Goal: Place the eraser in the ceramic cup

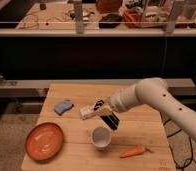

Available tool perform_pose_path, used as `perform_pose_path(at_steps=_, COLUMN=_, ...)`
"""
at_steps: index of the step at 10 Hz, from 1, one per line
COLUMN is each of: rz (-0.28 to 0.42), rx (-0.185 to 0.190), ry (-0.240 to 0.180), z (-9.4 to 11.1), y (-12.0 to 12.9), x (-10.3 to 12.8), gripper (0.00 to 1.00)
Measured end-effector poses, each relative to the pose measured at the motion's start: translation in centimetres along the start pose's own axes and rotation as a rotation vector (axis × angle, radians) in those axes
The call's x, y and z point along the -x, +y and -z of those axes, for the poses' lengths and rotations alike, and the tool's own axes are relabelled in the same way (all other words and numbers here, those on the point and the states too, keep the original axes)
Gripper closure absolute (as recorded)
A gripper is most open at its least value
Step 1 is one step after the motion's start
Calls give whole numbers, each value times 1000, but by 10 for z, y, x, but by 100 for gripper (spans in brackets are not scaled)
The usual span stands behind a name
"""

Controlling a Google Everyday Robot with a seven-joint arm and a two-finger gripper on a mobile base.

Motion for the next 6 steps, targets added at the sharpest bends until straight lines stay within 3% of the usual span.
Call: perform_pose_path(at_steps=6, rz=41, rx=-62, ry=57, z=0, y=-15, x=-14, gripper=100)
